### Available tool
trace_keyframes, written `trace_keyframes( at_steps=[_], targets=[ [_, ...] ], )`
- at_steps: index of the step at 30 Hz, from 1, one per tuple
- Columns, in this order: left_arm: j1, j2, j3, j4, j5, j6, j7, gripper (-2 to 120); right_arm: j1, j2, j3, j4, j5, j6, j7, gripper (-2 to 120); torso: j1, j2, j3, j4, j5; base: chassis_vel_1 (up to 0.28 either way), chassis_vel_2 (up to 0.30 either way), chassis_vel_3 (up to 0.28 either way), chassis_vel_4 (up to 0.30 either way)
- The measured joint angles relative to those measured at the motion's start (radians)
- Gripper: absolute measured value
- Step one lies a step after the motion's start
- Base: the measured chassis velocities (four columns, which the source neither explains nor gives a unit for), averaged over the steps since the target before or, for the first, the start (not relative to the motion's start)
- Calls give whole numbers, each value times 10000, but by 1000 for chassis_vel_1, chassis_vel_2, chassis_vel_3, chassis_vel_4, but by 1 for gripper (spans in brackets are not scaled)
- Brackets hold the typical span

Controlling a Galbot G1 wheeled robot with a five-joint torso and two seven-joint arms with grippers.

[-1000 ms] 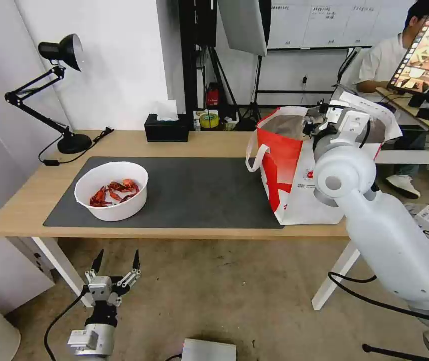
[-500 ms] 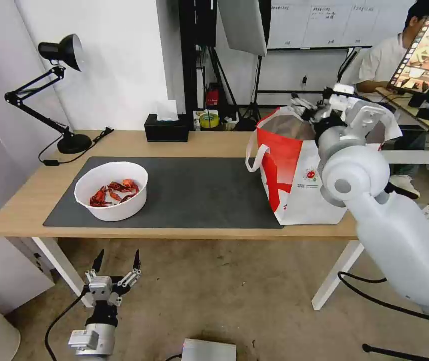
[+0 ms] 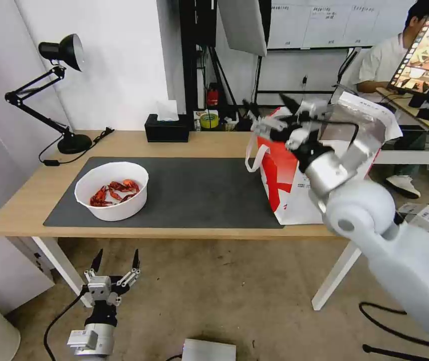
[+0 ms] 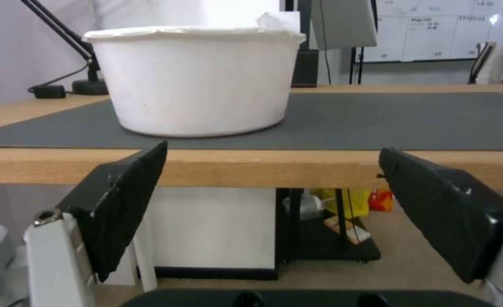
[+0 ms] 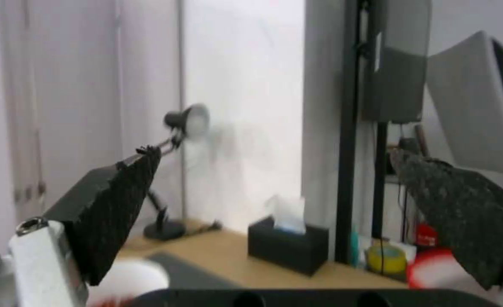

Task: Pick up the trash from the table and place it into the takeout bag.

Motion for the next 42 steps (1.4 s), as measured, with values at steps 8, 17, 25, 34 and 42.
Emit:
trace_keyframes(
  at_steps=[8, 17, 25, 34, 42],
  targets=[
    [-144, -122, 78, 116, -5, -65, 2, 100, -2556, -491, 1542, 892, -1775, 242, 107, 99, 0, 0, 0, 0, 1, 0, 0, 0, 0],
    [-185, -101, 77, 121, -30, -69, 5, 100, -5069, -10, 3042, 1008, -3529, 756, 752, 100, -1, 0, -1, -1, -1, 0, 0, 0, 0],
    [-173, -94, 82, 97, -41, -76, 7, 100, -6799, 1388, 3442, 783, -5213, 1487, 1491, 100, 0, 0, -1, 0, -4, 0, 0, 0, 0],
    [-128, -58, 93, 43, -46, -82, 7, 100, -8316, 2672, 3050, 220, -6399, 2253, 1928, 100, 0, 0, -2, 0, -4, 0, 0, 0, 0],
    [-111, -93, 127, 27, -46, -89, 9, 100, -8525, 2979, 2368, -478, -6520, 2423, 2338, 100, 0, 0, -2, 0, -4, 0, 0, 0, 0]
  ],
)
